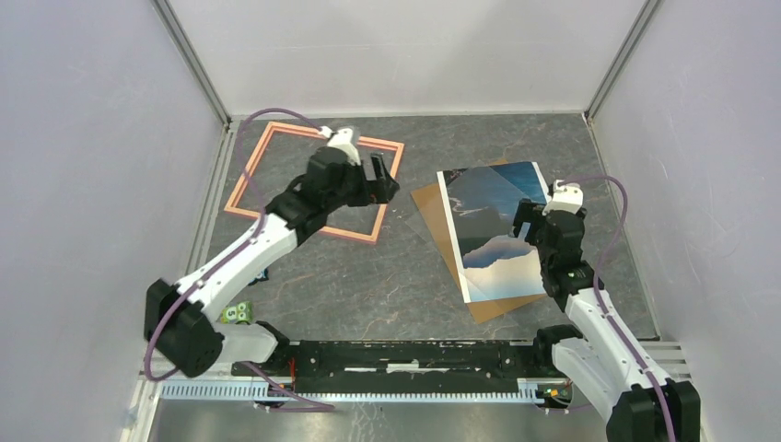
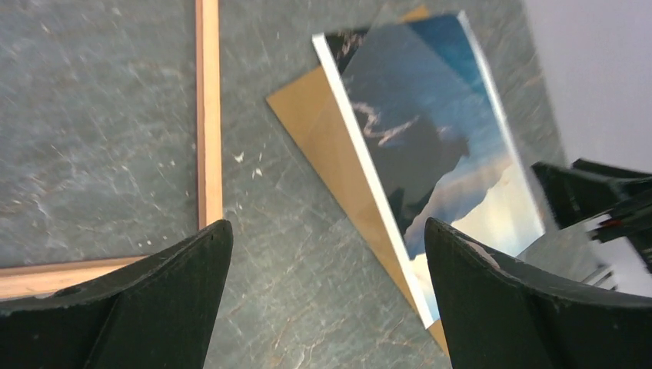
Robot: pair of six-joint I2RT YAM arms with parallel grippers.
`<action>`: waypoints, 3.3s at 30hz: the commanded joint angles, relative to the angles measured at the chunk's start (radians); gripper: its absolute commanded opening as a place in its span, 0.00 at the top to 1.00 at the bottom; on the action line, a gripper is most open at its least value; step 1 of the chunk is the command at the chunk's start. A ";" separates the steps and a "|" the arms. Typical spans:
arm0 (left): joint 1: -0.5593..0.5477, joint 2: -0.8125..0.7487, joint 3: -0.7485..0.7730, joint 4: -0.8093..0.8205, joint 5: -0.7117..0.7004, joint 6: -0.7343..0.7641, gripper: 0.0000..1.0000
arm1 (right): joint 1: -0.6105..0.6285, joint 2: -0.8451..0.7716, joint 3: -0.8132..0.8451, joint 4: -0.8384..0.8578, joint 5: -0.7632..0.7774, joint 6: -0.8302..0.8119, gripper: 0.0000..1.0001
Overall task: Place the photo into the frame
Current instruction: Move the photo frame item to the center of the board.
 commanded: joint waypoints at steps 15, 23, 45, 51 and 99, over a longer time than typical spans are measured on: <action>-0.160 0.612 0.413 -0.247 0.075 0.037 0.00 | -0.049 0.049 -0.006 -0.279 0.067 0.239 0.02; -0.083 0.734 0.478 -0.205 0.256 0.025 0.00 | -0.116 0.101 -0.044 -0.256 -0.025 0.229 0.02; 0.006 0.902 0.507 -0.133 0.520 -0.050 0.00 | -0.146 0.182 -0.098 -0.184 -0.121 0.214 0.02; 0.035 0.867 0.397 0.025 0.652 -0.165 0.02 | -0.145 0.165 -0.104 -0.179 -0.128 0.210 0.02; 0.051 0.850 0.232 0.283 0.791 -0.285 0.13 | -0.299 0.173 -0.155 -0.186 -0.142 0.232 0.02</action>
